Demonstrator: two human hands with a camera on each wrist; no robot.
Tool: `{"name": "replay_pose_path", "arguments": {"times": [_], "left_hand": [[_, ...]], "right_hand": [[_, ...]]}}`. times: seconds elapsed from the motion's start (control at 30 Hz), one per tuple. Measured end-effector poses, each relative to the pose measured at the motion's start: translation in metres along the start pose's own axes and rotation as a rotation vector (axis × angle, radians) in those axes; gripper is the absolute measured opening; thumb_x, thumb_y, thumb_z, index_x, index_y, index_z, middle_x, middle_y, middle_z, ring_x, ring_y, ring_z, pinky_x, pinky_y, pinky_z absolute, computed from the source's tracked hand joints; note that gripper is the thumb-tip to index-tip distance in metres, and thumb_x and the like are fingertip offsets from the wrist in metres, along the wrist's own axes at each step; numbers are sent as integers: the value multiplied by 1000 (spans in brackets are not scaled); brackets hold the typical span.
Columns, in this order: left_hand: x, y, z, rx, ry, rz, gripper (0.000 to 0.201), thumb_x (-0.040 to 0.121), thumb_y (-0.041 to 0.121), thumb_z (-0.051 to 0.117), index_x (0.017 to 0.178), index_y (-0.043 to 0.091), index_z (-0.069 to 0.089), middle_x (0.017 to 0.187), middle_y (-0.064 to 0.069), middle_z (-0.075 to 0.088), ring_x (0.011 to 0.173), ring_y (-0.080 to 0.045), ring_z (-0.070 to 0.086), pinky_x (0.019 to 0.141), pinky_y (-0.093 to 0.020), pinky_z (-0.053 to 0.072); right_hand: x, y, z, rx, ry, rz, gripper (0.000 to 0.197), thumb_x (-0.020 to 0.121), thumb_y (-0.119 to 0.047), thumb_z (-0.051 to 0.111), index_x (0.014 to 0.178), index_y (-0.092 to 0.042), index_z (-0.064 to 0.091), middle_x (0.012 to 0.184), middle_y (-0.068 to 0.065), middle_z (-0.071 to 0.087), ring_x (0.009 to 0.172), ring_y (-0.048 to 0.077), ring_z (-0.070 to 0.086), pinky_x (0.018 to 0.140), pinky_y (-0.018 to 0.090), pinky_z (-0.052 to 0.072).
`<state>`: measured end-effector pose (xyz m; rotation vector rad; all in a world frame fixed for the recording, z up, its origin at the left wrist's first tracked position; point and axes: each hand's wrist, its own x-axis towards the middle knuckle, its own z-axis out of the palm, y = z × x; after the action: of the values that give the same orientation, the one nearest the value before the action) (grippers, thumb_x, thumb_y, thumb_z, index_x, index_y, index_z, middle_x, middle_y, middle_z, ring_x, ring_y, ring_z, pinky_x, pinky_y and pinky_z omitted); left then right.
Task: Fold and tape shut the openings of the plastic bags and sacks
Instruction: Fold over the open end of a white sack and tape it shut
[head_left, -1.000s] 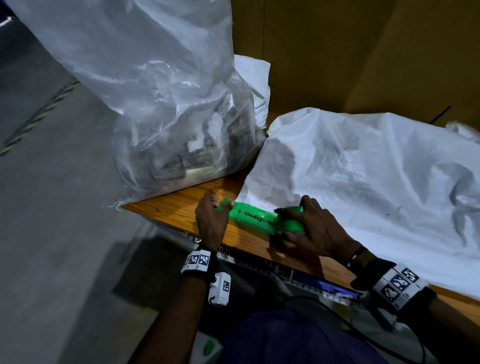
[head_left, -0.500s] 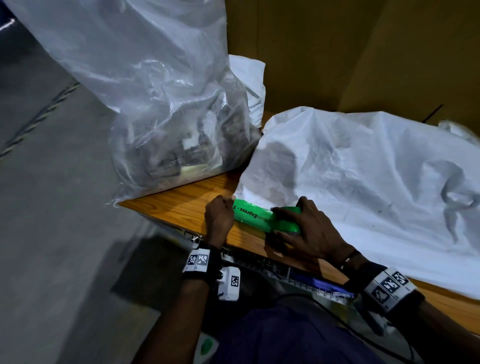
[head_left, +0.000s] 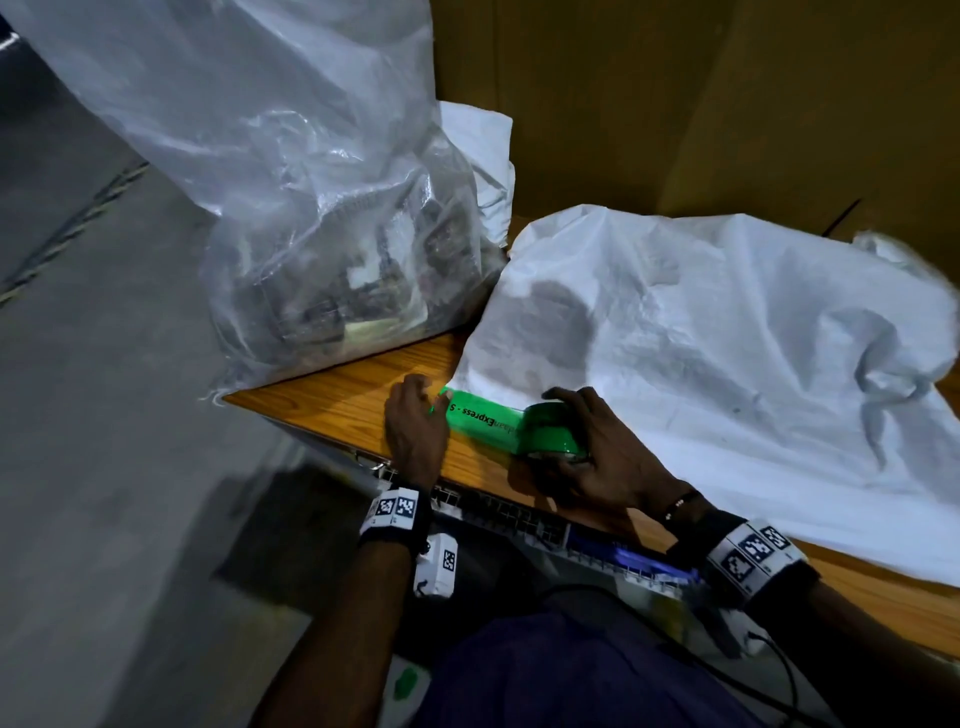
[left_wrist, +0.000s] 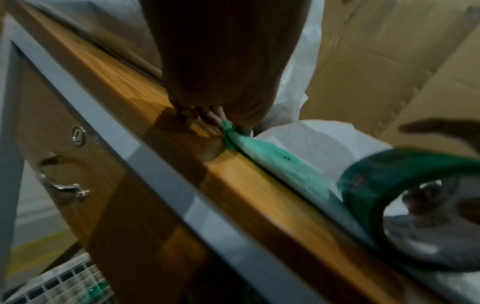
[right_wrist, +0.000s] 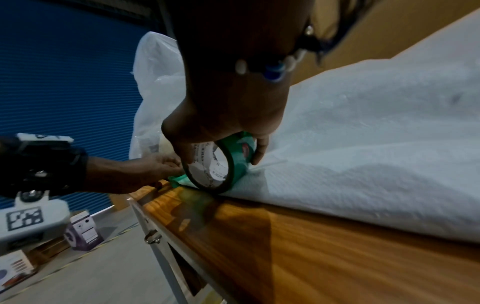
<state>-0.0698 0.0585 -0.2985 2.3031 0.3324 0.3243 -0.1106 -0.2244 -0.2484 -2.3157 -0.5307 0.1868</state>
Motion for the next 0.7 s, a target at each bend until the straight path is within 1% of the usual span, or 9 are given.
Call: {"name": "replay_pose_path", "arguments": {"times": [0.1, 0.17, 0.23, 0.3, 0.4, 0.47, 0.53, 0.63, 0.7], "left_hand": [[-6, 5, -3, 129, 33, 210, 19, 99, 15, 64, 118, 13, 67, 120, -7, 65, 109, -28, 59, 89, -43, 51], [-10, 11, -1, 85, -131, 292, 31, 107, 23, 51, 134, 18, 65, 133, -4, 67, 124, -24, 61, 102, -33, 49], [-20, 5, 5, 180, -362, 553, 55, 108, 39, 41, 159, 19, 41, 164, -4, 41, 153, -22, 36, 122, -37, 32], [-26, -11, 13, 329, -562, 713, 77, 106, 46, 42, 168, 14, 9, 176, -4, 2, 162, -21, 0, 130, -42, 11], [-28, -16, 15, 380, -614, 714, 95, 102, 53, 51, 167, 13, -6, 175, -4, -13, 161, -20, -12, 131, -44, 6], [-28, -15, 15, 407, -617, 721, 102, 99, 58, 53, 166, 13, -8, 175, -5, -13, 161, -21, -11, 131, -45, 7], [-27, -15, 15, 433, -612, 720, 105, 96, 63, 52, 166, 13, -8, 175, -5, -13, 161, -22, -11, 131, -46, 8], [-29, -13, 16, 444, -605, 709, 109, 92, 66, 55, 167, 12, -3, 175, -5, -10, 161, -21, -9, 131, -44, 8], [-30, -12, 17, 456, -590, 709, 112, 90, 69, 56, 167, 11, -2, 175, -5, -10, 161, -22, -8, 131, -45, 9]], "right_hand": [[-9, 15, 8, 73, 46, -47, 77, 87, -25, 75, 151, -25, 32, 136, 1, 43, 121, 20, 53, 100, 44, 52], [-13, 24, 12, 110, 50, -66, 80, 89, -20, 74, 156, -24, 32, 141, 3, 42, 127, 20, 52, 106, 38, 49], [-14, 29, 16, 128, 41, -65, 84, 94, -18, 74, 162, -28, 27, 142, 3, 41, 126, 17, 52, 106, 23, 45], [-13, 33, 20, 130, 31, -60, 85, 98, -16, 70, 166, -30, 20, 138, 2, 42, 117, 14, 55, 99, 11, 41], [-11, 30, 21, 95, 26, -26, 81, 103, -30, 61, 167, -38, 12, 126, 0, 40, 97, 13, 54, 83, 10, 40], [-10, 25, 16, 25, -4, -10, 81, 103, -35, 60, 166, -43, 9, 121, 0, 38, 92, 15, 53, 79, 18, 42], [-14, 23, 5, -63, -47, -25, 86, 102, -28, 61, 166, -45, 6, 115, 2, 37, 86, 18, 50, 75, 27, 41], [-26, 28, -15, -224, -73, 21, 97, 95, -20, 67, 165, -49, 6, 110, 0, 33, 87, 19, 41, 72, 38, 44], [-36, 30, -22, -291, -76, 17, 94, 96, -27, 69, 164, -50, 9, 109, -1, 32, 91, 18, 38, 74, 40, 47]]}}
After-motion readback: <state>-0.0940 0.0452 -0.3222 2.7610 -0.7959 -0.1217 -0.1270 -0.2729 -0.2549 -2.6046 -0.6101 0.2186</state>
